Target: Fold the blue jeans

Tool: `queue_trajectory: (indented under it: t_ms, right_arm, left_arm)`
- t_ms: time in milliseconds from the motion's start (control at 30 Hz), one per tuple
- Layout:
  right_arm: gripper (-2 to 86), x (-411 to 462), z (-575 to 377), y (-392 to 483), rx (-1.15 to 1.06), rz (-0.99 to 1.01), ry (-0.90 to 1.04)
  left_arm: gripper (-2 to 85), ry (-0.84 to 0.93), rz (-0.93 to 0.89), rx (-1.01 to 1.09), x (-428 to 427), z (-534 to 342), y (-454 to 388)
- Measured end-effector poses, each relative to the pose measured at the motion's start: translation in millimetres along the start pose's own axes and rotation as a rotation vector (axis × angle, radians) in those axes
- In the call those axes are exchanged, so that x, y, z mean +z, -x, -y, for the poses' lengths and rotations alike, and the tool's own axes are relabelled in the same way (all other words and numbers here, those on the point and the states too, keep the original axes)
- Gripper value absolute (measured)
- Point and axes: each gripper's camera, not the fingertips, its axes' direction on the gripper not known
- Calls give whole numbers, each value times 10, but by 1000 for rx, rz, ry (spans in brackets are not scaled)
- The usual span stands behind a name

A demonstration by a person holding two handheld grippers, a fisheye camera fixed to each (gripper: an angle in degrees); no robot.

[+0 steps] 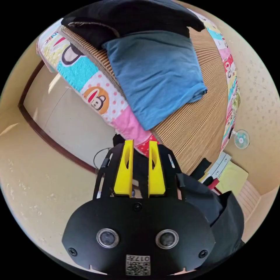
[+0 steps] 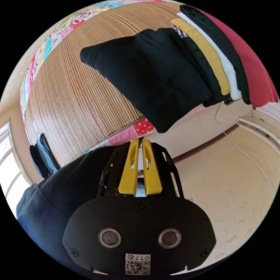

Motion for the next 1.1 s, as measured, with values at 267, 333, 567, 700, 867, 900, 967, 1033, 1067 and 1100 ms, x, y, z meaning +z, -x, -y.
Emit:
queue_trajectory:
  t_ms: [267, 333, 567, 700, 867, 900, 967, 1033, 1067, 1100]
  right_arm:
    - [17, 569, -688, -21, 143, 11, 34]
    - [16, 696, -855, -17, 149, 4, 35]
    - [8, 1177, -1433, -128, 261, 35, 34]
    - [6, 1213, -1563, -106, 233, 109, -53]
    - [6, 1017, -1580, 70, 70, 445, -246]
    - [6, 997, -1566, 115, 46, 478, -265]
    - [9, 897, -1492, 396, -90, 583, -340]
    - [12, 828, -1437, 689, -209, 654, -372]
    - [15, 778, -1428, 922, -304, 701, -389]
    - [18, 753, -1434, 1047, -354, 725, -395]
  left_arm:
    - [115, 99, 150, -260, 396, 146, 301]
    - [109, 115, 65, -269, 476, 114, 518]
    - [52, 116, -672, -190, 523, -99, 1584]
    - [49, 59, -1429, -139, 513, -199, 1748]
    - [48, 431, -1490, 340, -6, -13, 772]
    - [47, 484, -1501, 443, -200, -39, 473]
    - [46, 517, -1490, 617, -538, -151, 47]
    - [42, 561, -1455, 801, -846, -394, -357]
    - [35, 599, -1476, 903, -1004, -622, -587]
    - [26, 640, -1537, 977, -1121, -884, -774]
